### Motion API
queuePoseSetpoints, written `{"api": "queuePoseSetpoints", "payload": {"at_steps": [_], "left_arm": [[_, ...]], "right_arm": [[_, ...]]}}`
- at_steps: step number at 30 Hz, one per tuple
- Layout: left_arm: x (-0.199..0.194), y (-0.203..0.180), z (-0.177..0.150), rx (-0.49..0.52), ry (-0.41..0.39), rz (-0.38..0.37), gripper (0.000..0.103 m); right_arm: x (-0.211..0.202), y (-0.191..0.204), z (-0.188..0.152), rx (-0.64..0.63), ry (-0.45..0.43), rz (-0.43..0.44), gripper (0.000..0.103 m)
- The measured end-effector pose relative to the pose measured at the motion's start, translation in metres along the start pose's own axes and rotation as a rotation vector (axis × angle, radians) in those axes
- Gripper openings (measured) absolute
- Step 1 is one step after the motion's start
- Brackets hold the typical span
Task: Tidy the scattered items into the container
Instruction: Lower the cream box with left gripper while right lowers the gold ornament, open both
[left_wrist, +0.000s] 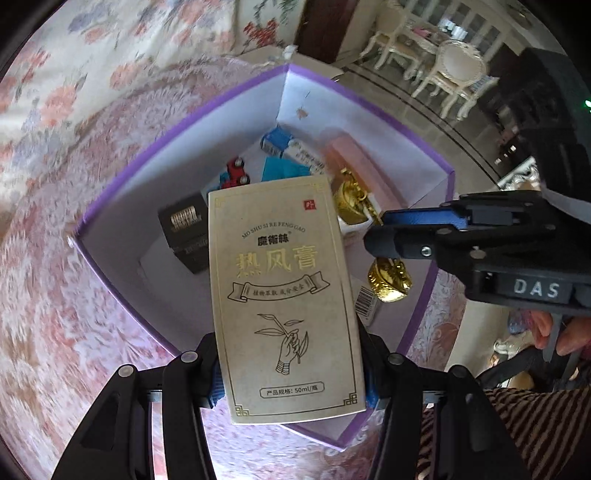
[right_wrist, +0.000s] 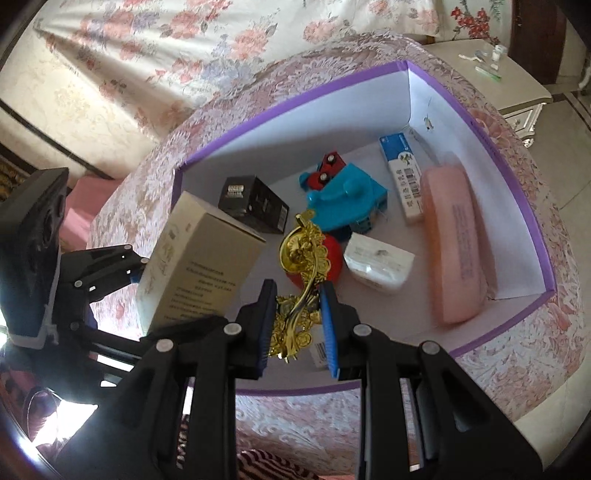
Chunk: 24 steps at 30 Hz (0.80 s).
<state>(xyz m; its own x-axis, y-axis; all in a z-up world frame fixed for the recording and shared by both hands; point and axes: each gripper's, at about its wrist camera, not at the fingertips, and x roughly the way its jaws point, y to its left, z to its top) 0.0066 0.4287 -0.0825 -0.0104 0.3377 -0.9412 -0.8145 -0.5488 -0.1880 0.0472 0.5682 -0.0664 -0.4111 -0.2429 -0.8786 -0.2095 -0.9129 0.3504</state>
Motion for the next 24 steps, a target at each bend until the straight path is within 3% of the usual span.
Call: {"api": "queuePoseSetpoints", "payload": {"at_steps": [9,18,24], "left_arm": [[0.012,-0.005,-0.015,-0.110,0.044,0.043,0.055],[0.014,-0.015,-0.012,-0.130,0.051,0.071,0.074],[0.009,-0.009,-0.008,-0.167,0.034,0.080,0.077]], "right_arm": [[0.001,-0.013,0.005,-0.053,0.019,0.009,0.027],[-0.004,-0.021,0.017,-0.086,0.024,0.013,0.027],[-0.001,-0.019,0.009,-0.147,0.063,0.026,0.027]]}}
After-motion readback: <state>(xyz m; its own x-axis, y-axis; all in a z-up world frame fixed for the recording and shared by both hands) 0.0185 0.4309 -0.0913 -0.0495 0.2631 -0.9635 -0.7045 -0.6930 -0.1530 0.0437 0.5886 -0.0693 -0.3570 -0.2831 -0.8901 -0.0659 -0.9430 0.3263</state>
